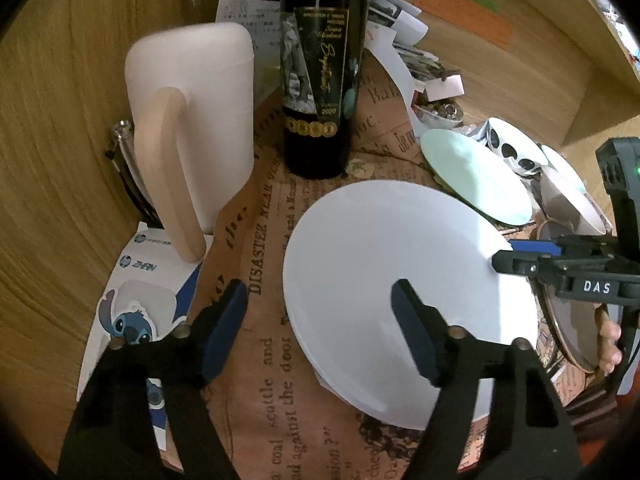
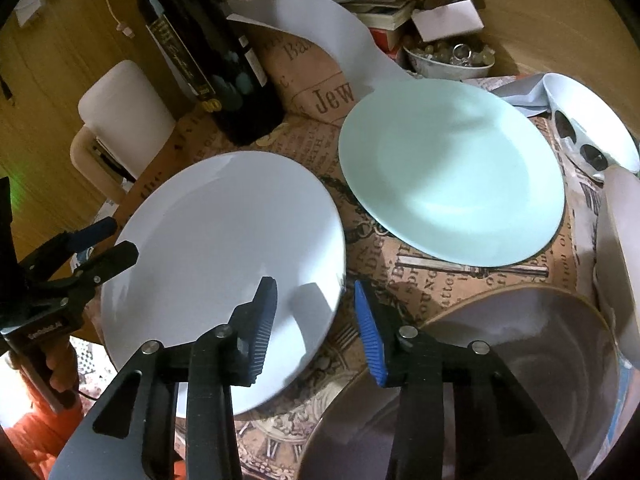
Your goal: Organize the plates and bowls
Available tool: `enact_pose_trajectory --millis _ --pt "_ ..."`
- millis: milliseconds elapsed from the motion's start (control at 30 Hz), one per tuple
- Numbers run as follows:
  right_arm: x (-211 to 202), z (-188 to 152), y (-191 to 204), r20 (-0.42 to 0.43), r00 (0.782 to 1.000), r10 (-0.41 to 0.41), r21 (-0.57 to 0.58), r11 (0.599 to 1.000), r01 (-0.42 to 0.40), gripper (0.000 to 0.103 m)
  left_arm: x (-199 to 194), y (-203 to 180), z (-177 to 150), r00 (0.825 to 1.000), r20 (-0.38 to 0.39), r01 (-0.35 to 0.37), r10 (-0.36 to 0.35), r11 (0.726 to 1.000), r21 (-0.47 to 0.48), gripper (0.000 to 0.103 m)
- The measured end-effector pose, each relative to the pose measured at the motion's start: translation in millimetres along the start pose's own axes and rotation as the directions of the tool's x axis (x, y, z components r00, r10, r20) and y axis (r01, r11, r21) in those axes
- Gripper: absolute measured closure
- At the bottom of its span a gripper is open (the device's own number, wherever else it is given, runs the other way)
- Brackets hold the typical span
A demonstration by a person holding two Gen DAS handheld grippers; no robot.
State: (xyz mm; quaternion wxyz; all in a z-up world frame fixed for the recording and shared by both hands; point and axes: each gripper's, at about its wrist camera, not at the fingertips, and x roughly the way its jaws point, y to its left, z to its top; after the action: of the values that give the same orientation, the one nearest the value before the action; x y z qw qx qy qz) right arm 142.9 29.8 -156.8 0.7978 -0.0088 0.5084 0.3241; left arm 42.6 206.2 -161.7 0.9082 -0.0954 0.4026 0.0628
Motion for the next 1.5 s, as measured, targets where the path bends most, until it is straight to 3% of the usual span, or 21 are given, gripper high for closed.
enact_pose_trajectory --millis 133,267,333,433,700,1000,1500 --pt "1.8 1.5 0.8 -0.014 1.0 -0.01 -0.016 1.0 0.01 0.072 3.8 0.6 -4.1 1.0 -0.022 0.016 -0.016 1.0 0.003 0.049" --pt "3.3 3.5 1.4 -0.021 1.0 -0.015 -0.03 0.999 0.015 0.072 4.0 0.0 -9.4 0.999 -0.022 0.03 -0.03 1.0 -0.004 0.05" --pt "4.1 4.2 3.2 -0.021 1.0 -0.023 -0.045 0.999 0.022 0.072 5.7 0.5 -11.0 0.999 -0.033 0.04 -0.04 0.999 -0.014 0.059" --pt "4.9 5.3 6.5 -0.018 1.0 -0.021 -0.062 0.998 0.019 0.072 8.9 1.3 -12.8 0.997 -0.048 0.056 -0.057 0.998 -0.028 0.065" --pt "3.3 3.8 6.7 0.004 1.0 -0.02 -0.028 0.999 0.02 0.079 7.7 0.5 -13.2 0.998 -0.049 0.048 -0.05 0.998 -0.043 0.067" --pt "-6.9 1.4 7.5 0.035 0.999 -0.025 -0.011 1.0 0.026 0.079 2.6 -5.5 -11.5 0.999 -0.037 0.026 -0.027 0.999 -0.031 0.067" --pt "-55.6 -10.8 0.9 0.197 0.98 -0.038 -0.019 0.999 0.043 0.079 -27.6 -27.6 6.5 0.997 0.073 0.04 -0.041 0.999 0.01 0.067"
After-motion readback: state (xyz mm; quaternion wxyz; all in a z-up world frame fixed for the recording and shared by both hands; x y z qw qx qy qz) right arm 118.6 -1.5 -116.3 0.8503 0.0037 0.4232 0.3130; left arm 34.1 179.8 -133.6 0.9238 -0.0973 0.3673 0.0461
